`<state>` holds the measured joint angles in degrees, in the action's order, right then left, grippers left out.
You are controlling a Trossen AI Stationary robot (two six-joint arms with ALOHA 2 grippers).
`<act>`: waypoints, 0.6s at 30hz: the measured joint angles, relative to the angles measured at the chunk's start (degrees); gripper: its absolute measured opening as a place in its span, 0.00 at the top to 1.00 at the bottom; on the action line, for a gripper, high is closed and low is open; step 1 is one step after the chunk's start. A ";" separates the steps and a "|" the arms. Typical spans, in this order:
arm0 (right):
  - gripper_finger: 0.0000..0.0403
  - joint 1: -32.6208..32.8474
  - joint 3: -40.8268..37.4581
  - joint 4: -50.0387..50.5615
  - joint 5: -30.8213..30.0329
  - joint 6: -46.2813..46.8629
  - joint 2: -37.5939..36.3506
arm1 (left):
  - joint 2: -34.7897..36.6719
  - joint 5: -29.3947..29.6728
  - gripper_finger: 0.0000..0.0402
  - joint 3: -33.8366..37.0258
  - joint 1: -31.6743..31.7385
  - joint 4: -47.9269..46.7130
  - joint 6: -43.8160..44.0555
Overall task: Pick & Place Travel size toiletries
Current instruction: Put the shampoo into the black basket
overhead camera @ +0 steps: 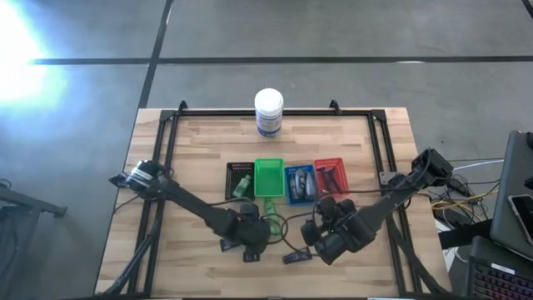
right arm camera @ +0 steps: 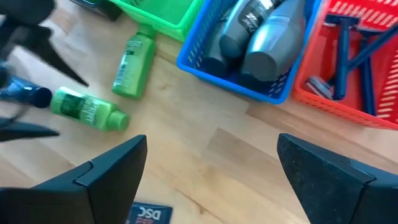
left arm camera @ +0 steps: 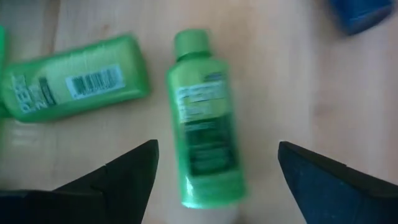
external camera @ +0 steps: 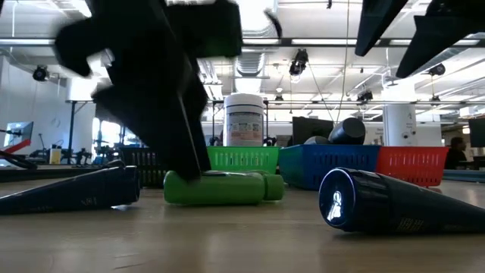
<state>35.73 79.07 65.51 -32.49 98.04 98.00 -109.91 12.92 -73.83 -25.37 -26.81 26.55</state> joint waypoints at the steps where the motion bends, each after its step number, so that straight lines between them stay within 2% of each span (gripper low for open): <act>1: 0.11 0.16 0.00 0.50 0.02 0.20 0.00 | -0.85 -0.51 0.17 -0.04 0.62 -0.11 0.05; 6: 0.12 0.54 0.00 1.76 0.00 0.58 0.00 | -2.01 -5.73 0.19 -0.05 3.09 -0.07 0.50; 9: 0.14 0.71 0.00 1.86 0.00 0.57 -0.01 | -1.85 -5.96 0.23 -0.03 3.59 -0.21 -0.72; 12: 0.16 0.81 0.00 2.55 -0.34 0.57 0.00 | -1.70 -5.96 0.31 -0.03 3.68 -0.20 -3.12; 18: 0.20 0.81 0.00 5.02 -0.50 0.93 -0.19 | -1.64 -5.96 0.54 0.42 3.75 -0.19 -5.52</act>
<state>36.53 79.07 70.53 -32.99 98.97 97.81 -111.56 6.96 -73.41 -21.63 -27.00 21.03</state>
